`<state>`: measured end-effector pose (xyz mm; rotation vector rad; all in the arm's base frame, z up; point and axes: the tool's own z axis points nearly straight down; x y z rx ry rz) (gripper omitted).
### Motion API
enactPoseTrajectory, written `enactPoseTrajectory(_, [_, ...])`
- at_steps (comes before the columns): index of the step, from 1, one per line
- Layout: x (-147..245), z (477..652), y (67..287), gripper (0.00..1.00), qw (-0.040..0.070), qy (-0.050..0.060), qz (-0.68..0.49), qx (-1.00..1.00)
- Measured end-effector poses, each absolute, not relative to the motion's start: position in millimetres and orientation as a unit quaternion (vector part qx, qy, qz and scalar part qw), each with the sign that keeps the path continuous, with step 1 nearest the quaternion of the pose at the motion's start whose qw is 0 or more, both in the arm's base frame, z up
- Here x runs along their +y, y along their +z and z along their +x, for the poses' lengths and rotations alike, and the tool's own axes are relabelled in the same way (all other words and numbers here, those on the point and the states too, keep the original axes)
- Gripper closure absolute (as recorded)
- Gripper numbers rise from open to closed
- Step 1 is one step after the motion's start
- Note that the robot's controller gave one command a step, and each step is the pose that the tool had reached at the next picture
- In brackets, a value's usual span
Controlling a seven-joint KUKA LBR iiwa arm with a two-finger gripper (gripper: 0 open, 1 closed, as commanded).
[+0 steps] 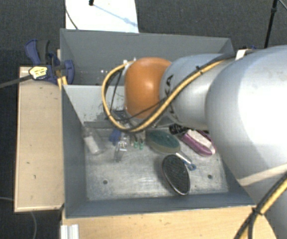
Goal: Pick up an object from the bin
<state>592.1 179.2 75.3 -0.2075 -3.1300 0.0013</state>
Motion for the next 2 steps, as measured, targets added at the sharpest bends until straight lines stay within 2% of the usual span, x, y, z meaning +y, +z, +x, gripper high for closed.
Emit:
enactPoseTrajectory(1, [180.1,593.9,79.3,1.0,-0.001,-0.001,-0.067,-0.998])
enactPoseTrajectory(2, [169.1,588.5,235.0,1.0,-0.005,-0.001,-0.033,-0.999])
